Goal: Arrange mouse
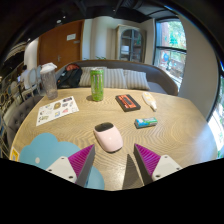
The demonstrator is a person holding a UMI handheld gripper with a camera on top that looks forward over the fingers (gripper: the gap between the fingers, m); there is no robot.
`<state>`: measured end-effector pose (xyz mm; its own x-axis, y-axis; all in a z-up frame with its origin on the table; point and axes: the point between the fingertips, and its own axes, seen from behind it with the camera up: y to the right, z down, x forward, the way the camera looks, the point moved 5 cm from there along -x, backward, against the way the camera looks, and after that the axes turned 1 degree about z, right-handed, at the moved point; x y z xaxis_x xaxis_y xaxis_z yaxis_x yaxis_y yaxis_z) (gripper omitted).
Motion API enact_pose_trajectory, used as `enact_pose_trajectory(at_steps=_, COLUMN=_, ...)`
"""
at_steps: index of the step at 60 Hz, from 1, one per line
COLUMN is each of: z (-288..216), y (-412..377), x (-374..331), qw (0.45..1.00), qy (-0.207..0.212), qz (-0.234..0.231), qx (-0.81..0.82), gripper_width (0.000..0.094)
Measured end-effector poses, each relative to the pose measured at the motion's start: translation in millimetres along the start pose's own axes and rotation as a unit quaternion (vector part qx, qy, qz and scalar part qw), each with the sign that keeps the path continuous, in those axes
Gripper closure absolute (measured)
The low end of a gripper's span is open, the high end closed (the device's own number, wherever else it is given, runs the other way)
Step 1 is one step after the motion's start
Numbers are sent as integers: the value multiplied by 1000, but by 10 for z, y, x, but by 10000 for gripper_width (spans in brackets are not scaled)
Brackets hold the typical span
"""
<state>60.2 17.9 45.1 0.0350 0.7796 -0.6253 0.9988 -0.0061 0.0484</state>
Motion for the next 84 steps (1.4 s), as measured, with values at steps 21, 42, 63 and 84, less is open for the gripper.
enact_pose_trajectory(at_steps=21, z=-191, y=2, x=655, qw=995, qy=12, qz=-92, qx=-30, gripper_width=193)
enact_pose_trajectory(at_steps=42, z=-363, y=-53, x=908, qw=998, qy=15, qz=-59, qx=-1, gripper_width=411)
enact_pose_trajectory(at_steps=63, z=-767, y=-331, x=111, qw=998, qy=16, qz=-35, qx=56, gripper_width=565)
enact_pose_trajectory(at_steps=84, z=-85, y=-1702, x=-618, qw=997, qy=28, qz=-35, qx=58, gripper_width=557)
